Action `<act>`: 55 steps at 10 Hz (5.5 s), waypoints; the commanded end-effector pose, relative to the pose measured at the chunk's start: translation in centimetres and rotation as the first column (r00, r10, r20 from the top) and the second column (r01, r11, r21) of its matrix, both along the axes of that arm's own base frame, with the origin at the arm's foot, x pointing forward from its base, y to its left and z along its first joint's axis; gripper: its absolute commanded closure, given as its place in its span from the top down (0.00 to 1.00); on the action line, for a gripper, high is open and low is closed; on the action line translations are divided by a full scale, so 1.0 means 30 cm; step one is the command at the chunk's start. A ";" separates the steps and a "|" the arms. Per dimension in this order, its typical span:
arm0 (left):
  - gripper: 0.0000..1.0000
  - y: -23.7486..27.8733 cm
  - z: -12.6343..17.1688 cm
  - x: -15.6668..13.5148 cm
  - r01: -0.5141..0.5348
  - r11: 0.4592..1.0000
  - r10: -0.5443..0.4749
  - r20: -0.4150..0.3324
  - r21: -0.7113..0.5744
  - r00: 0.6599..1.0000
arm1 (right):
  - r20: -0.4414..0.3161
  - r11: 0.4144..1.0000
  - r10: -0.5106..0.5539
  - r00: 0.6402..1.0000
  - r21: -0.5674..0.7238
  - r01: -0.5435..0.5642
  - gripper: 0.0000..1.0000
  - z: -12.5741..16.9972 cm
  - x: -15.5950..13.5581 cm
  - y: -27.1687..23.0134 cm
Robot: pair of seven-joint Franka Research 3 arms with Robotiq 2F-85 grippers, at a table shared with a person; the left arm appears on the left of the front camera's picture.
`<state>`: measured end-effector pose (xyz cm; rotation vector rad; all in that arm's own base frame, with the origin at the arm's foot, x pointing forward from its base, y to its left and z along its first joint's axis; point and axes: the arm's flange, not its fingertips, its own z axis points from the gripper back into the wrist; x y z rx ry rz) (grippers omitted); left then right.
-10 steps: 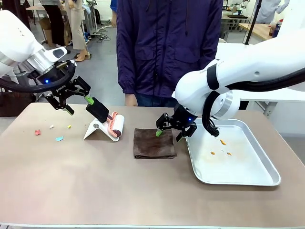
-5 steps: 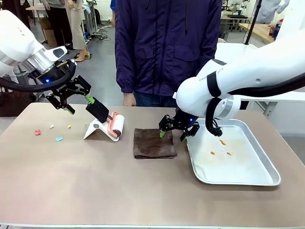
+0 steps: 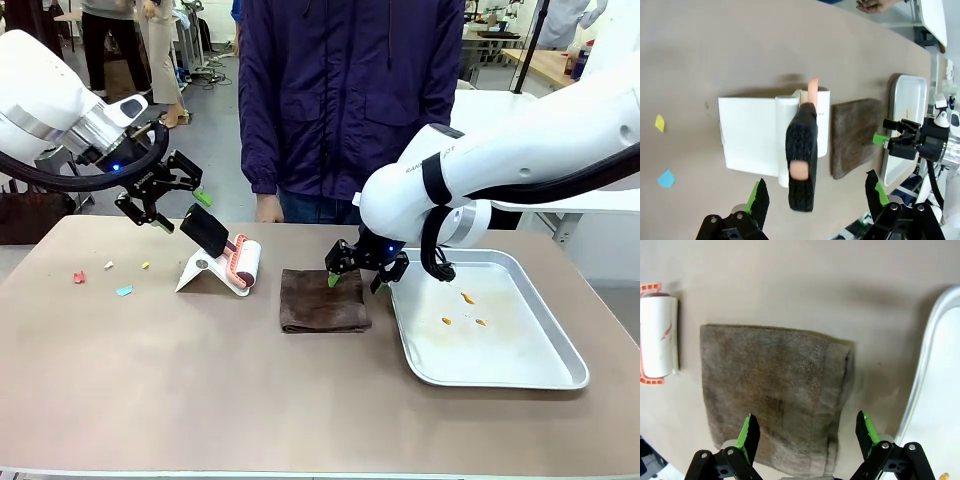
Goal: Clean the surface of the table.
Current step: Hold the Lint Roller with your left hand and the towel with your right hand.
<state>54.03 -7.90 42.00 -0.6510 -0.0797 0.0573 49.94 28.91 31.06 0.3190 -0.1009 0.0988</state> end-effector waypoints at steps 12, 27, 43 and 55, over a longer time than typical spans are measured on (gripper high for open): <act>1.00 0.008 -0.115 0.048 0.149 0.988 -0.144 0.090 -0.045 0.985 | -0.086 0.996 -0.047 0.995 -0.085 0.040 1.00 -0.029 0.106 0.027; 1.00 0.005 -0.112 0.045 0.146 0.988 -0.140 0.100 -0.050 0.985 | -0.078 0.984 -0.142 0.987 -0.124 0.132 1.00 -0.047 0.048 0.094; 0.00 0.004 -0.099 0.034 0.133 0.989 -0.123 0.148 -0.059 0.981 | -0.126 0.989 -0.128 0.984 -0.084 0.118 0.00 -0.062 0.047 0.099; 0.17 0.274 0.025 -0.062 0.253 0.767 -0.266 0.067 -0.590 0.962 | -0.144 0.648 0.152 0.978 0.762 0.012 0.00 0.068 -0.007 -0.181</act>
